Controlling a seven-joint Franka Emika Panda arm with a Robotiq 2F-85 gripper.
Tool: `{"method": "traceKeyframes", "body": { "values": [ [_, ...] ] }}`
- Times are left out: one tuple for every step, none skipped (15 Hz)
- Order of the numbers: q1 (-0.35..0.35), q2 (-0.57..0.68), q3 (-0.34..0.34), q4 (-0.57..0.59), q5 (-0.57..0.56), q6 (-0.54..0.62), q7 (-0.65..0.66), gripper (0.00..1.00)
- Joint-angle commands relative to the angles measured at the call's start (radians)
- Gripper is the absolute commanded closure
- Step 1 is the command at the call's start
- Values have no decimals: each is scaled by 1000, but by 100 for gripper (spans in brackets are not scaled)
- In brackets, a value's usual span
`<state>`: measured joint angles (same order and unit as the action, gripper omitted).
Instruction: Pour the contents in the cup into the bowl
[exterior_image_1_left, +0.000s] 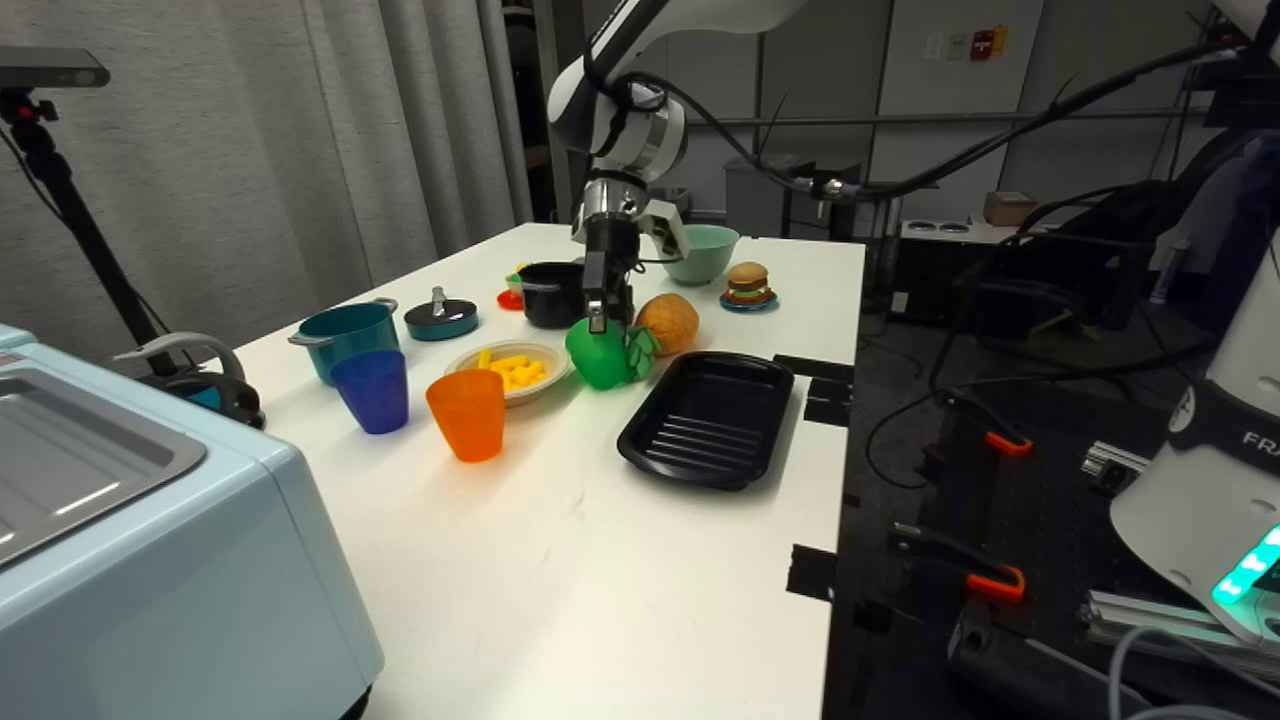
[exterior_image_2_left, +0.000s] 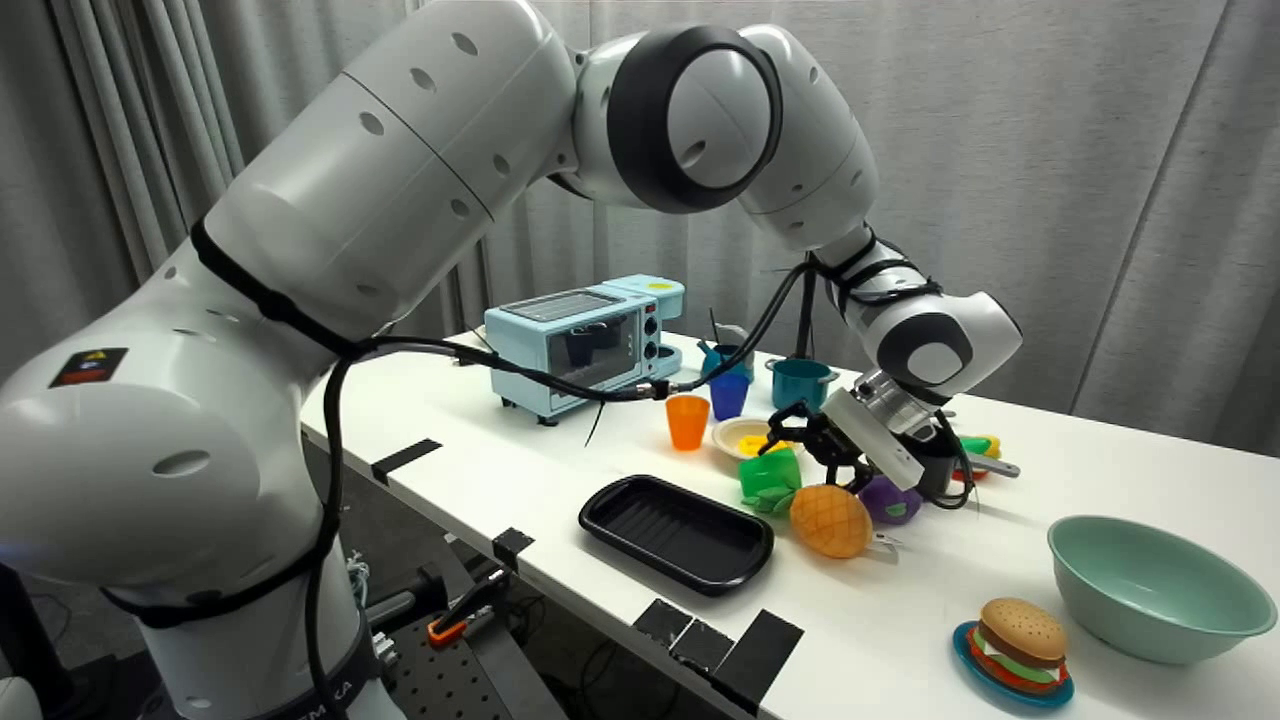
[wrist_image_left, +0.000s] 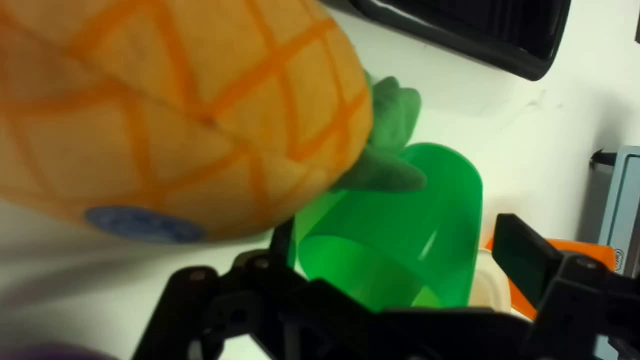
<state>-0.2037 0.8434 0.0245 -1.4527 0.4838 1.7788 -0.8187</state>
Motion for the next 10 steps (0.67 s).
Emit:
{"method": "traceKeyframes", "body": {
  "values": [
    [-24,20,29,23,-50,24,-12,0],
    [-24,21,30,23,-58,28,-14,0],
    [-25,21,32,23,-60,30,-17,0],
    [-25,21,34,25,-64,33,-24,0],
    [-25,22,36,25,-67,41,-33,0],
    [5,-176,50,-178,-49,81,-18,0],
    [9,-189,56,-192,-49,103,-28,0],
    [14,-229,66,-231,-48,137,-40,0],
    [24,-273,75,-266,-49,167,-40,0],
    [37,-324,85,-306,-48,190,-36,0]
  ]
}}
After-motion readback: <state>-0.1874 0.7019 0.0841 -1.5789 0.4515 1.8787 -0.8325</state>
